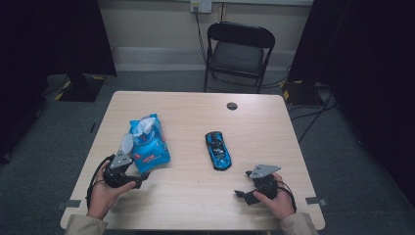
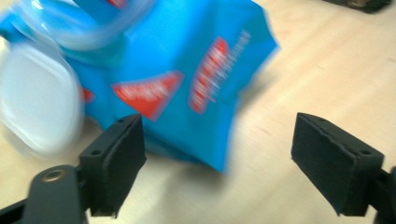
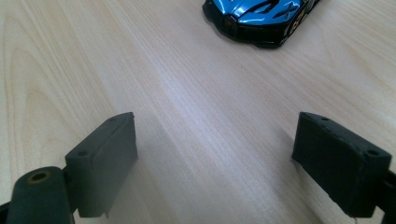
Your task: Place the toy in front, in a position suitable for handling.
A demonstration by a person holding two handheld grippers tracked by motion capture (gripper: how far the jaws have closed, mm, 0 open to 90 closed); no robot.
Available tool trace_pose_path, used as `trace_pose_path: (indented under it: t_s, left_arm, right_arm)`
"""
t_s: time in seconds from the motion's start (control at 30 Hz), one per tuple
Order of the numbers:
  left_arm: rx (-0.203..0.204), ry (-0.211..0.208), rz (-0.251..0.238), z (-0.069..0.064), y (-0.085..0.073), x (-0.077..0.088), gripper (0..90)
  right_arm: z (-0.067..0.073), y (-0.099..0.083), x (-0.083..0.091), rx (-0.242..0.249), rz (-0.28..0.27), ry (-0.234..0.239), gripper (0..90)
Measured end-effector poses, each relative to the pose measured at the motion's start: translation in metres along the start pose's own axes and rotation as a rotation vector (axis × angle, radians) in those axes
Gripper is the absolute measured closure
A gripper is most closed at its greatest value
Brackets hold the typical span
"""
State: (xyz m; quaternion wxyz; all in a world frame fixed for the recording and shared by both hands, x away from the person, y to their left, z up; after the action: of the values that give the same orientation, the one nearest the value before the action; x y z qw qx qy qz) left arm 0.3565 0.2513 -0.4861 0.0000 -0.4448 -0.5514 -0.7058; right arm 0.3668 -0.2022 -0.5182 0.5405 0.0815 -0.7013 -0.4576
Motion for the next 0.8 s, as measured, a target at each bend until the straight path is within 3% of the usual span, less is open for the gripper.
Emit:
trace_pose_path:
  t_s: [0.17,0.27,0.5,0.57,0.7,0.8]
  left_arm:
    - [-0.031,-0.12,0.02,-0.023,-0.009,-0.002,16.0]
    - [-0.066,-0.155,0.009,-0.029,-0.007,-0.007,16.2]
    - [-0.142,-0.182,0.042,-0.041,-0.009,-0.023,16.6]
    - [-0.149,-0.185,0.053,-0.043,-0.01,-0.026,16.6]
    - [-0.175,-0.169,0.063,-0.044,-0.012,-0.031,16.6]
    - [-0.164,-0.185,0.054,-0.045,-0.014,-0.033,15.7]
  right_arm:
    - [0.0,0.0,0.0,-0.002,-0.001,-0.002,12.6]
    - [0.0,0.0,0.0,-0.003,-0.001,-0.002,12.5]
    - [0.001,0.001,-0.002,-0.016,0.004,-0.003,10.9]
    - [0.001,0.003,-0.002,-0.022,0.006,-0.012,13.7]
    - [-0.004,0.006,-0.001,-0.081,-0.002,-0.018,16.1]
    - [-0.008,0.011,0.001,-0.107,-0.016,-0.037,17.5]
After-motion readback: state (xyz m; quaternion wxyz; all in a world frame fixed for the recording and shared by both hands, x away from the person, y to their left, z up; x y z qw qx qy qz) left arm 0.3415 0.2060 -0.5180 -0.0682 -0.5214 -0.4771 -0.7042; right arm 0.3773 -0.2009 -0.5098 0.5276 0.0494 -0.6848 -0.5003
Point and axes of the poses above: each handheld gripper's, and its own axes: x roughly backward along the jaws, y roughly out of its top, z roughly to its left, the point moved 2 cm from there along -x, roughly forward along the jaws
